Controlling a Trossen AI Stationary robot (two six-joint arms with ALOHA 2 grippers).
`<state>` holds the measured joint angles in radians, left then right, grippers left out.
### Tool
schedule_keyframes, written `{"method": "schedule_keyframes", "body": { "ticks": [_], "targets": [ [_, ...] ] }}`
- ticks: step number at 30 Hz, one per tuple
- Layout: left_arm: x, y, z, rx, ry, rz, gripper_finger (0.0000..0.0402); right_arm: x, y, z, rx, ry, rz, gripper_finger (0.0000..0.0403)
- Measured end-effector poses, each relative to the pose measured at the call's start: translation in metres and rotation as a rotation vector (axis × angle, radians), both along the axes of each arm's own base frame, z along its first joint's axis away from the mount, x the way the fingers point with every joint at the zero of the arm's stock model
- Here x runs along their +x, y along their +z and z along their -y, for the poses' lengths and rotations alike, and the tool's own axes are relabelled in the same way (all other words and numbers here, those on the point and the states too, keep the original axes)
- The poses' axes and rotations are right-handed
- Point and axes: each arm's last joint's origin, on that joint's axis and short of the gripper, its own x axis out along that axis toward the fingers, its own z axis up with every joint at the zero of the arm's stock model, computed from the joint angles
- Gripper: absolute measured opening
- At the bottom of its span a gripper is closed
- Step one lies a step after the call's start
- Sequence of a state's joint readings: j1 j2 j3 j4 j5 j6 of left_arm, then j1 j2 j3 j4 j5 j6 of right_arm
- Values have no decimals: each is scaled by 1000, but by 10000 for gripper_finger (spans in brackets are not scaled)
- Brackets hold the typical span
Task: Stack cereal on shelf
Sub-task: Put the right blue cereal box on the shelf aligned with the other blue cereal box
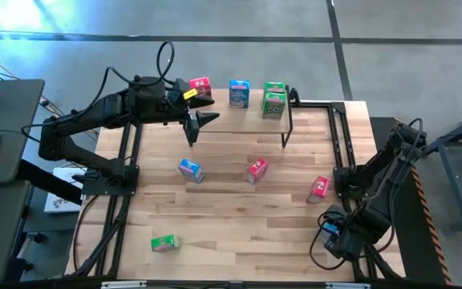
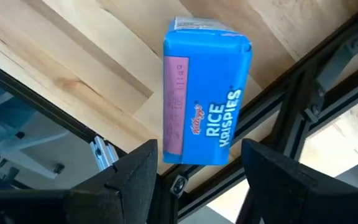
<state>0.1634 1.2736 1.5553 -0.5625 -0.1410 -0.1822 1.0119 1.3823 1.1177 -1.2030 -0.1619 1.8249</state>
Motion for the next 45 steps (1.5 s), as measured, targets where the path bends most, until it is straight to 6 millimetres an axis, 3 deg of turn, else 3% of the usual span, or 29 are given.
{"method": "schedule_keyframes", "body": {
  "ticks": [14, 28, 45],
  "targets": [
    [0, 0, 0, 1, -1, 0, 225, 0, -22, 0, 12, 0, -3, 222],
    [0, 0, 0, 1, 0, -1, 225, 2, -21, -3, 49, -2, 14, 141],
    [0, 0, 0, 54, -29, -18, 225, 30, 44, 8, 78, -78, 127, 139]
  ]
}}
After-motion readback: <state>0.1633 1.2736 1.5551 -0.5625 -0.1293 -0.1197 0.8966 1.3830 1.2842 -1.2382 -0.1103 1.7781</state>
